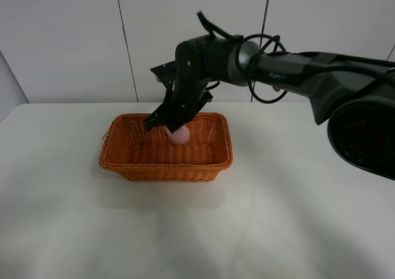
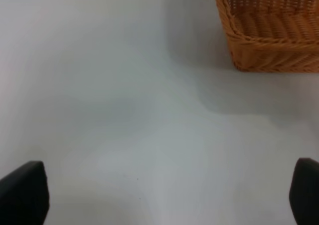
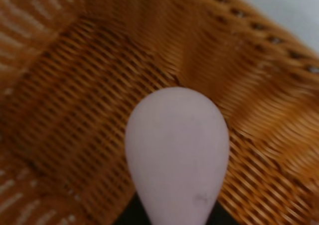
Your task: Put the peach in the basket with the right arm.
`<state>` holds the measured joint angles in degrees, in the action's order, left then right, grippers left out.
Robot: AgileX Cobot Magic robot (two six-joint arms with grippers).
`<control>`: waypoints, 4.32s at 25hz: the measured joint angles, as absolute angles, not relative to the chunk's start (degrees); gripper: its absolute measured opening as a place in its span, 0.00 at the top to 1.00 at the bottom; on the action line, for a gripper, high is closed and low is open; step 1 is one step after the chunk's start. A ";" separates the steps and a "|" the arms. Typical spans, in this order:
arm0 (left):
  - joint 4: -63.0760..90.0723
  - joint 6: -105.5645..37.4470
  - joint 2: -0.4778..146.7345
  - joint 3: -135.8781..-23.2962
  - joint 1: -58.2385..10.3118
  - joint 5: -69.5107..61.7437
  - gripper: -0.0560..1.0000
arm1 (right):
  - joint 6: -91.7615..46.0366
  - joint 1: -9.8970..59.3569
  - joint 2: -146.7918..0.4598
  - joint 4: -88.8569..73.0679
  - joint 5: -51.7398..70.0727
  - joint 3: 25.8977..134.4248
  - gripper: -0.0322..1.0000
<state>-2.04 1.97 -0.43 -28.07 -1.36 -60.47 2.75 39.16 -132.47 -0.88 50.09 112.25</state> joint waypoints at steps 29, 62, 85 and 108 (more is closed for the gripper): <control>-2.04 1.97 -0.43 -28.07 -1.36 -60.47 0.01 | 3.84 38.06 -134.87 -2.68 69.67 139.58 0.32; -2.04 1.97 -0.43 -28.07 -1.36 -60.47 0.01 | 3.83 1.75 -133.30 0.00 69.67 136.49 0.33; -2.04 1.97 -0.43 -28.07 -1.36 -60.47 0.01 | 2.78 1.88 -70.70 0.00 68.83 58.36 0.34; -2.04 1.97 -0.43 -28.07 -1.36 -60.47 0.01 | 0.00 1.88 -2.24 0.00 58.88 28.18 0.35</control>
<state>-2.04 1.97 -0.43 -28.07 -1.36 -60.47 0.00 1.88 -2.24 0.00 58.88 28.18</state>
